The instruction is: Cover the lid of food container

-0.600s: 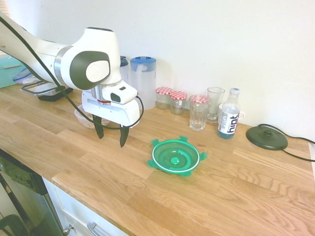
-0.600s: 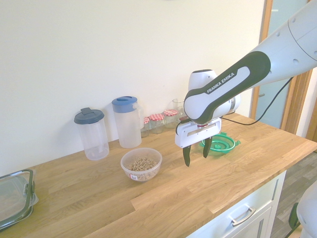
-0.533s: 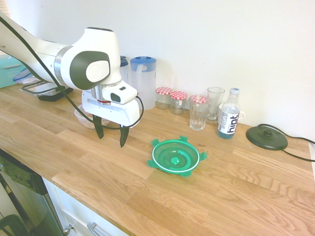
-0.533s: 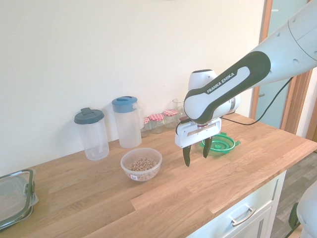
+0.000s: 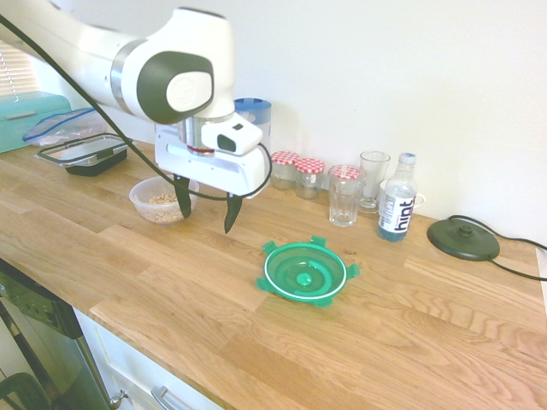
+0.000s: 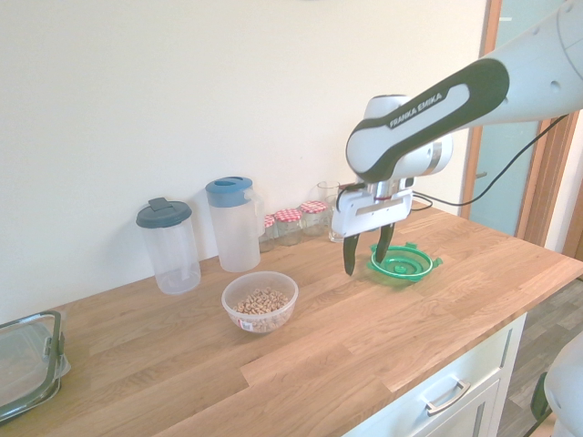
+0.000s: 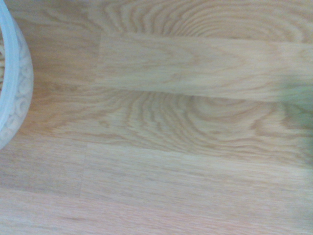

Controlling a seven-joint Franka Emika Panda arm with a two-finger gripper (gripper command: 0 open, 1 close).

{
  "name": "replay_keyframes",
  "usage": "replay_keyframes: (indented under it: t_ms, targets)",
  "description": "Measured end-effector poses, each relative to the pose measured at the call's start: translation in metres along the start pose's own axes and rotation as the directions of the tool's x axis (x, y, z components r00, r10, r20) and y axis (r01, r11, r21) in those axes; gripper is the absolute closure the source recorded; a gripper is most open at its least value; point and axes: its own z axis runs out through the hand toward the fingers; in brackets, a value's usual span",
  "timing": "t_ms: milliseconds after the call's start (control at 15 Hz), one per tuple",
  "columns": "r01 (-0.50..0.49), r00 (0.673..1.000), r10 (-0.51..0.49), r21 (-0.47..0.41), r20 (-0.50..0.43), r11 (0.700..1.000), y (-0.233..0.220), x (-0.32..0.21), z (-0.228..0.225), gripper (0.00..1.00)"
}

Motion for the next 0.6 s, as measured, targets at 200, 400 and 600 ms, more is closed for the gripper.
replay_keyframes:
  t_ms: [200, 400, 600]
  targets:
    - [0.025, 0.994, -0.034, 0.080, 0.103, 0.996, 0.055, 0.043, -0.026, 0.00]
    - [-0.016, 0.978, -0.020, 0.169, 0.206, 0.985, 0.106, 0.096, -0.019, 0.00]
    - [-0.083, 0.958, 0.026, 0.187, 0.285, 0.979, 0.137, 0.144, 0.001, 0.00]
